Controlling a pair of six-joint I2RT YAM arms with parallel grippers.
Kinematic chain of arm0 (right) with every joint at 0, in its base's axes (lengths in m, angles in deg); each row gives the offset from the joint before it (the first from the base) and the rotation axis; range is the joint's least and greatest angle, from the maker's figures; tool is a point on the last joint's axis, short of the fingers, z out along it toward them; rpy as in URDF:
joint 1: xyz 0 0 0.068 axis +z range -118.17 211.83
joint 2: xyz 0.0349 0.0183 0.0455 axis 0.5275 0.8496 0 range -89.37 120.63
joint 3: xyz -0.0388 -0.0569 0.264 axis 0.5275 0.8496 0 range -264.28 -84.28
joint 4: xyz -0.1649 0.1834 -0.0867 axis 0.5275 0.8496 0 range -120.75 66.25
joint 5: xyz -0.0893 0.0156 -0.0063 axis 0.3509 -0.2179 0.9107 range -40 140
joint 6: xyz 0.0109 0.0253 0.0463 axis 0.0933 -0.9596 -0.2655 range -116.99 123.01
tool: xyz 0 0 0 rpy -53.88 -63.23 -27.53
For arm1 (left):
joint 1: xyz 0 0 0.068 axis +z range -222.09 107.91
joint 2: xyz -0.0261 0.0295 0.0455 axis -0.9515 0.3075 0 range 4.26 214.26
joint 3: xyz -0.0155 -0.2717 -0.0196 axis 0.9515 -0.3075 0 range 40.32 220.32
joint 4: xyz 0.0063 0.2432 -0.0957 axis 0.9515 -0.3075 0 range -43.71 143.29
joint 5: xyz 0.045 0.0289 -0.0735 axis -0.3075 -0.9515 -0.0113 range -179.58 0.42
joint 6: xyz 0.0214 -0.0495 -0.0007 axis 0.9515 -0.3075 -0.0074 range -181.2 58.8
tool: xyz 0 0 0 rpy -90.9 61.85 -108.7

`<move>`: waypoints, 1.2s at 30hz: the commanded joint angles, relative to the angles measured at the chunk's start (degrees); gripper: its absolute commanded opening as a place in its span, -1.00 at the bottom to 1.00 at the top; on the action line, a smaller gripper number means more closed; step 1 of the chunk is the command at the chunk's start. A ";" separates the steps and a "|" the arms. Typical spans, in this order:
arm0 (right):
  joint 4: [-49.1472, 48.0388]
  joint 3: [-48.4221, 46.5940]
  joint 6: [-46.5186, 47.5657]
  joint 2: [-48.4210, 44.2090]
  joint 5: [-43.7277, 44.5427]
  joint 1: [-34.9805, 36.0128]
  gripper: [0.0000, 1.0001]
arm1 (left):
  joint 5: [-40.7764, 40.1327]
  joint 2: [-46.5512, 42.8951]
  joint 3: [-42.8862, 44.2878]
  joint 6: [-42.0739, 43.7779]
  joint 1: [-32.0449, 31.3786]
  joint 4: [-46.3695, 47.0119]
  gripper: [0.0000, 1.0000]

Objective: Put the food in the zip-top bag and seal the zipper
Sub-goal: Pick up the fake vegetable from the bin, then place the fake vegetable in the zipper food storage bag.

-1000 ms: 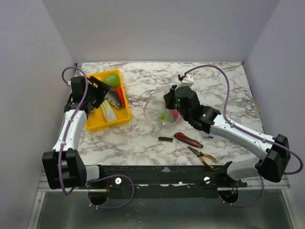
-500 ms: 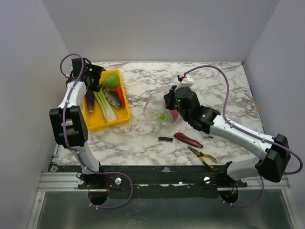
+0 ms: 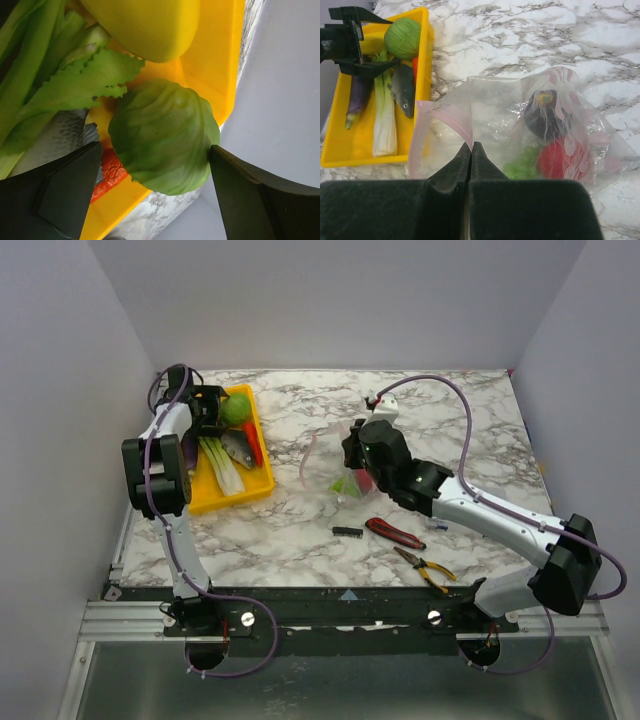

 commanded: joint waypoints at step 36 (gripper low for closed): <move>4.07 -6.03 -0.28 2.79 3.97 0.12 -0.99 | 19.51 -51.95 -40.01 25.60 -8.39 8.69 -0.64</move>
